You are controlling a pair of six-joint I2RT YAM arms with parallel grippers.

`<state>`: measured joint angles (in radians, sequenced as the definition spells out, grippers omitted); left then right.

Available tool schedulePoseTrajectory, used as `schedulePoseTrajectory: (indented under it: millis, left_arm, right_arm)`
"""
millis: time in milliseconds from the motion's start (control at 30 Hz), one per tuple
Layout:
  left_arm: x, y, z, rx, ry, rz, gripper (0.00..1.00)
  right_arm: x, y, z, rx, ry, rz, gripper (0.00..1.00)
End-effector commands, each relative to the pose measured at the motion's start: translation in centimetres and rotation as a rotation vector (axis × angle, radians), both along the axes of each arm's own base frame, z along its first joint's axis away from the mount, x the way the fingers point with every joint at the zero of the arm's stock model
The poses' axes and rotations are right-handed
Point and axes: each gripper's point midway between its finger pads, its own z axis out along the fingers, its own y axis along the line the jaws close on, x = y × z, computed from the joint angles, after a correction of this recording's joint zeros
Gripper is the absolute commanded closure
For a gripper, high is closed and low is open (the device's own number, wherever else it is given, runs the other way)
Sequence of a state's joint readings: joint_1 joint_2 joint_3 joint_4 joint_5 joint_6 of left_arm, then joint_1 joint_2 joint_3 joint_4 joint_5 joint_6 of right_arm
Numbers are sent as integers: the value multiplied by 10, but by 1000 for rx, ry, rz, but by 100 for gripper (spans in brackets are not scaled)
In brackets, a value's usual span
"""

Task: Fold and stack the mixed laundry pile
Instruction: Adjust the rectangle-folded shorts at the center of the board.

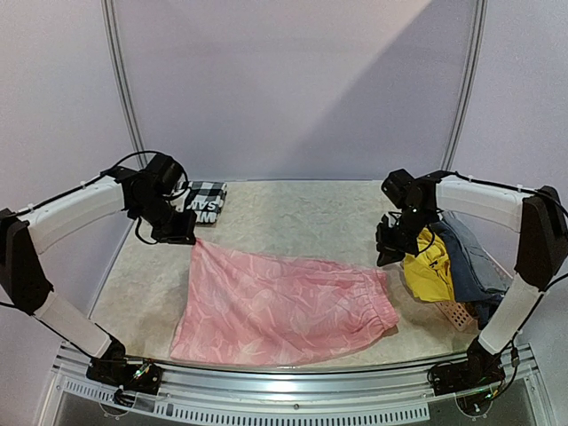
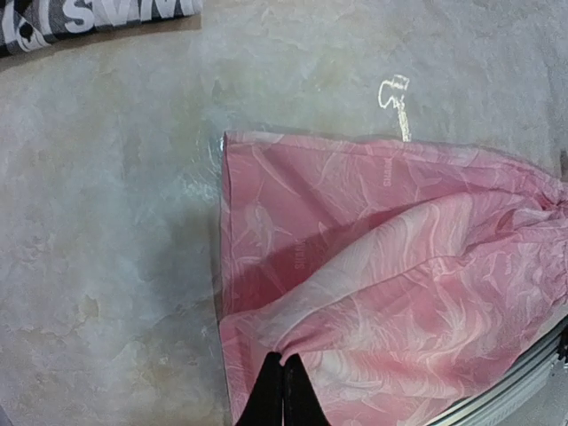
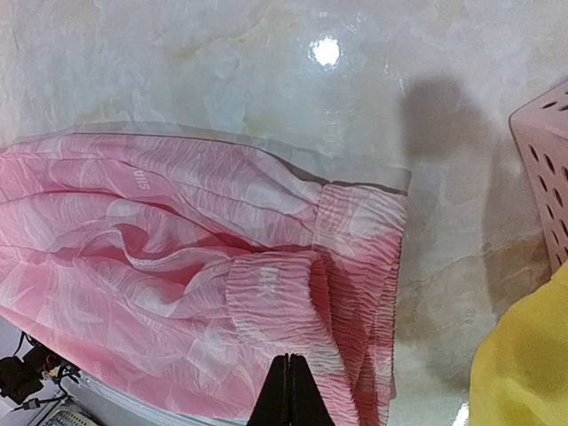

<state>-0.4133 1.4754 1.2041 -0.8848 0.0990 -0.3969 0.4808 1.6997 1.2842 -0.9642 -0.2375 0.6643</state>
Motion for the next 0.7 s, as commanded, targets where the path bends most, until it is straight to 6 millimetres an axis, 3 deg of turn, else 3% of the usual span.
schedulePoseTrajectory:
  millis: [0,100,233,300,467,667]
  left_arm:
    - [4,11,20,41,-23,-9,100]
    - [4,9,13,34,2,-18,100]
    - [2,5,-4,14,31,-16,100]
    - [1,3,-9,3,38,-12,100]
    - [0,1,-18,-6,57,-16,100]
    - [-3,2,-20,-3,61,-18,100]
  right_arm:
    - [4,-5,17,-5,-41,-21,100]
    - [0,-2,12,16,-18,-9,96]
    - [-11,2,0,46,29,1,61]
    - [-14,4,-6,61,41,2,51]
    - [-7,12,-17,87,50,3,47]
    - [3,17,-32,75,66,2,50]
